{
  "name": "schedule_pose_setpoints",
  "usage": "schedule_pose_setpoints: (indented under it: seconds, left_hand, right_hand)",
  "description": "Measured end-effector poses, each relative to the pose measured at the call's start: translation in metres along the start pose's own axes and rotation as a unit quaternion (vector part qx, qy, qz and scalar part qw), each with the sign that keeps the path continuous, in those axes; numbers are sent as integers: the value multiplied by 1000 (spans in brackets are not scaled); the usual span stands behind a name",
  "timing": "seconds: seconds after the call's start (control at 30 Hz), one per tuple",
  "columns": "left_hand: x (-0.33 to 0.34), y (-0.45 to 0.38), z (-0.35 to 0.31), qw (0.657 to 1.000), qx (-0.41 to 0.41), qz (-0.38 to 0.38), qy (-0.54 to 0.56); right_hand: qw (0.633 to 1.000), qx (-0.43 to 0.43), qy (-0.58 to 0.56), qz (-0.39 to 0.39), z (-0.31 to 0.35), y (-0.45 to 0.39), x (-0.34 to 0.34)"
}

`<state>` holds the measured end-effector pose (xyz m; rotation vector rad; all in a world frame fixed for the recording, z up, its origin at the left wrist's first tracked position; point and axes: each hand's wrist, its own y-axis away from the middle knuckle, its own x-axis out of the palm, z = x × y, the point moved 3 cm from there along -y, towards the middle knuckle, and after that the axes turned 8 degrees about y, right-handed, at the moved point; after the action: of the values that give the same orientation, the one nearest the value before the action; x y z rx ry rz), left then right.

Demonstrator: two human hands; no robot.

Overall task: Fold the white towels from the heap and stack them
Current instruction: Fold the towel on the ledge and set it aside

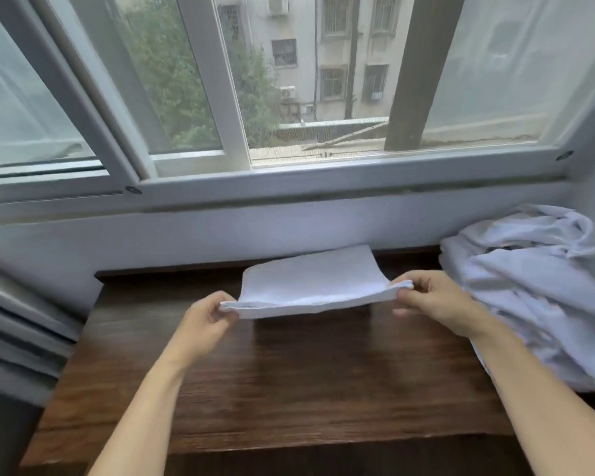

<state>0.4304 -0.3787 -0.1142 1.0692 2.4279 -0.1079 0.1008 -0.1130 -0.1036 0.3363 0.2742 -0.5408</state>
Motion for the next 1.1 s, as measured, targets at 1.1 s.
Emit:
schedule_pose_setpoints:
  seconds: [1.1]
  left_hand:
    - [103,-123,113,971,-143,-180,-63]
  right_hand:
    - [960,135,178,-170,-125,-141,69]
